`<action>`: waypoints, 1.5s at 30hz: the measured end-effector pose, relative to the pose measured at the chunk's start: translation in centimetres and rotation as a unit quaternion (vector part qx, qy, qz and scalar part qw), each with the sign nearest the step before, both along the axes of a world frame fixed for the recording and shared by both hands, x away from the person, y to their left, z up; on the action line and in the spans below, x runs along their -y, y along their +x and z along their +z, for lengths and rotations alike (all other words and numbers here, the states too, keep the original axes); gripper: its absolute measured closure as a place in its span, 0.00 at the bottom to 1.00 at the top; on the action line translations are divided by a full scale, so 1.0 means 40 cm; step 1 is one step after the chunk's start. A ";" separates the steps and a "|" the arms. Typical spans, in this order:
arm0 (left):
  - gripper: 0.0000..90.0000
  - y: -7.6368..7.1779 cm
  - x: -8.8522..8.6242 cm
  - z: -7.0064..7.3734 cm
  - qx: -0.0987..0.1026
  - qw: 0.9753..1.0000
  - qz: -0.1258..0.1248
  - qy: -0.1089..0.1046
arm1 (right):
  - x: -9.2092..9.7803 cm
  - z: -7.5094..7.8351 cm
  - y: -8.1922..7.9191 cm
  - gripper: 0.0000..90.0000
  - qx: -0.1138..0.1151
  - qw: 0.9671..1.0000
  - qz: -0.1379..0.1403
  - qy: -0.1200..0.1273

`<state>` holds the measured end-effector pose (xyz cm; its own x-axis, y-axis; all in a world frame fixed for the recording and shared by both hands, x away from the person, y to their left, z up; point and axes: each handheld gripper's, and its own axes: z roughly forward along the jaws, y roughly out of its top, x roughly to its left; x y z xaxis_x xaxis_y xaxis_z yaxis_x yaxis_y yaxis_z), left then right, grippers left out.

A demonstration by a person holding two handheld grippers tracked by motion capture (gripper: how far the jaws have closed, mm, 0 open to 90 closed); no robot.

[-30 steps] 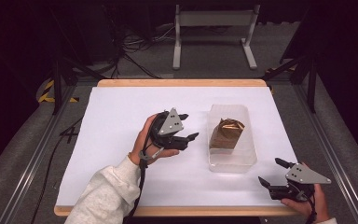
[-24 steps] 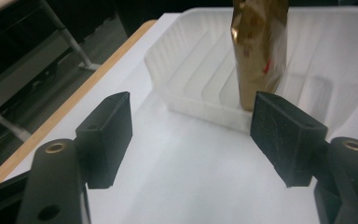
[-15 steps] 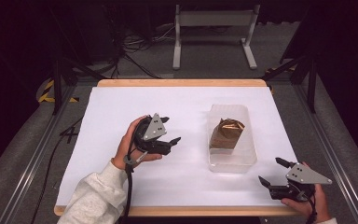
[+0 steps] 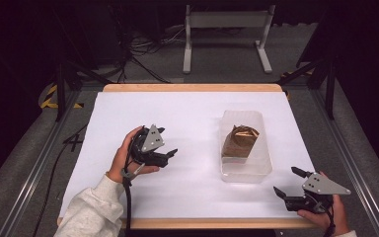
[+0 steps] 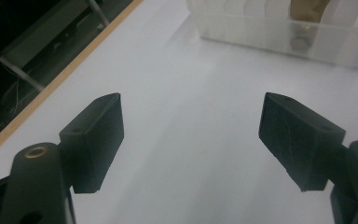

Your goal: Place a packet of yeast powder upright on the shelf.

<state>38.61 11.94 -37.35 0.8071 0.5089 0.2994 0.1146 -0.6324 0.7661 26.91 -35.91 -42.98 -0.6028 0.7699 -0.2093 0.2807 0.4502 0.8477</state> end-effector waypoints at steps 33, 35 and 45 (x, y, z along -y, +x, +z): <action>0.14 -0.072 -0.237 -0.103 -0.019 0.994 0.103 0.011 | -0.016 0.003 0.012 0.14 0.005 1.000 0.009 -0.007; 0.13 -0.076 -0.246 -0.107 -0.017 0.994 0.108 0.015 | -0.018 0.003 0.013 0.14 0.004 1.000 0.009 -0.007; 0.13 -0.125 -0.333 -0.145 -0.010 0.989 0.145 -0.014 | -0.024 0.002 0.020 0.14 0.001 1.000 0.015 -0.007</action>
<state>33.60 25.28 -43.16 0.6307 0.7287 0.2669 0.3036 -0.5482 0.7793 27.70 -34.95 -42.90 -0.6256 0.7479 -0.2222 0.2640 0.4709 0.8418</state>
